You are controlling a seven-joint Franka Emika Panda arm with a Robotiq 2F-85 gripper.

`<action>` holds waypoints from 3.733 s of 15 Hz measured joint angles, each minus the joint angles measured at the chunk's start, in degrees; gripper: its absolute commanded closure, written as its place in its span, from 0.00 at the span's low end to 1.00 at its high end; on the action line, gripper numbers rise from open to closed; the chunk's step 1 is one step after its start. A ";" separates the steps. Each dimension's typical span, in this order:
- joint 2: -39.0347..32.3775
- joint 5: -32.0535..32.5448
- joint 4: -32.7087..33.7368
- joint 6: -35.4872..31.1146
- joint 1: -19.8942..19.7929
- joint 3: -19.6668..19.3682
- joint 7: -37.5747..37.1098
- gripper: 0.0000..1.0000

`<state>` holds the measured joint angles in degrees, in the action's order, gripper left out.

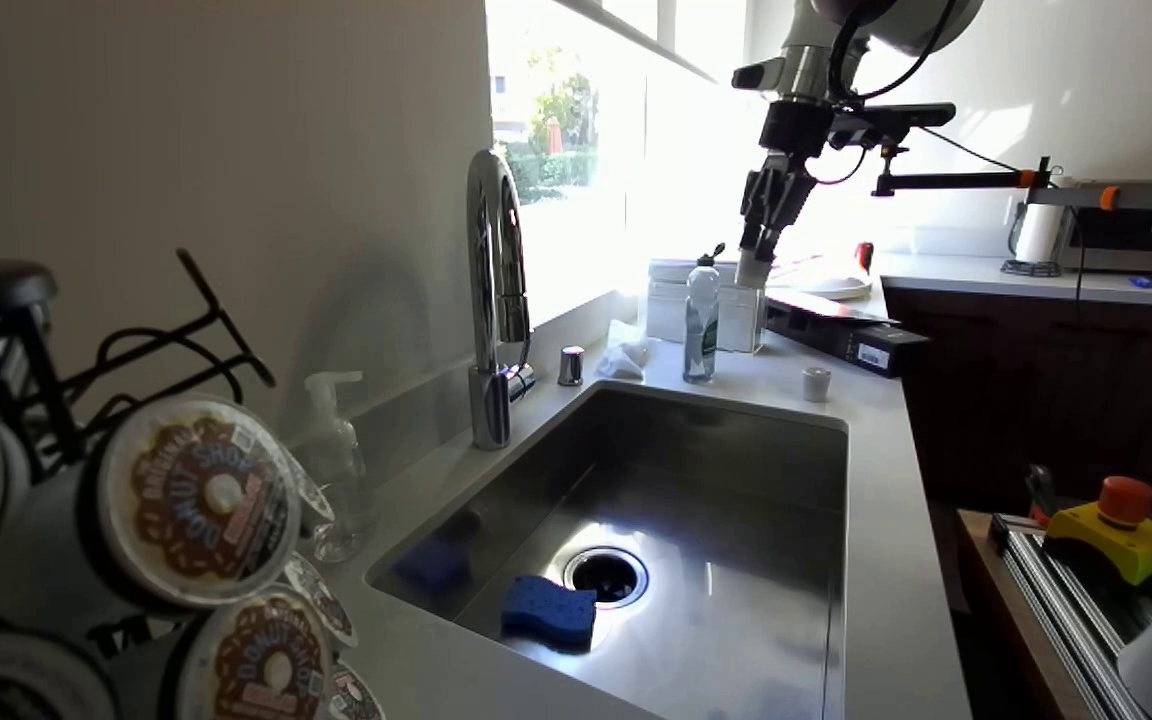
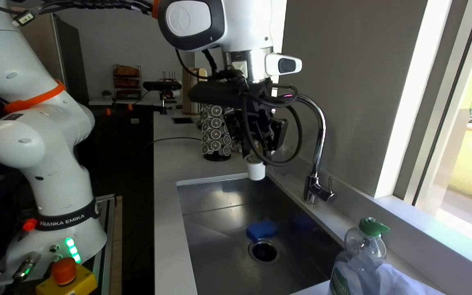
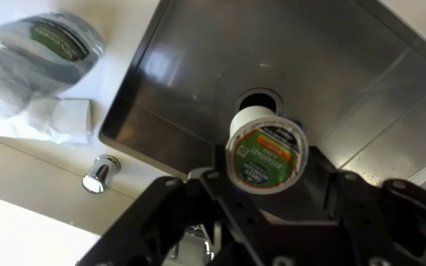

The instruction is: Place one coffee pod from the counter on top of the black coffee pod stand.

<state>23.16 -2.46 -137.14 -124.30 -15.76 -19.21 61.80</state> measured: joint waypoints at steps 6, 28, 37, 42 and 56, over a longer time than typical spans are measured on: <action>0.83 0.00 -0.10 1.52 3.42 2.72 -1.73 0.46; 1.69 1.14 4.48 1.85 17.61 11.28 4.32 0.71; 0.79 1.12 7.02 2.16 23.86 14.92 9.32 0.46; 0.66 1.12 7.03 2.16 23.90 14.83 9.88 0.71; -4.29 1.31 17.40 2.15 30.44 22.54 18.97 0.46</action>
<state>18.87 -1.15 -119.74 -122.15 14.68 3.33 80.77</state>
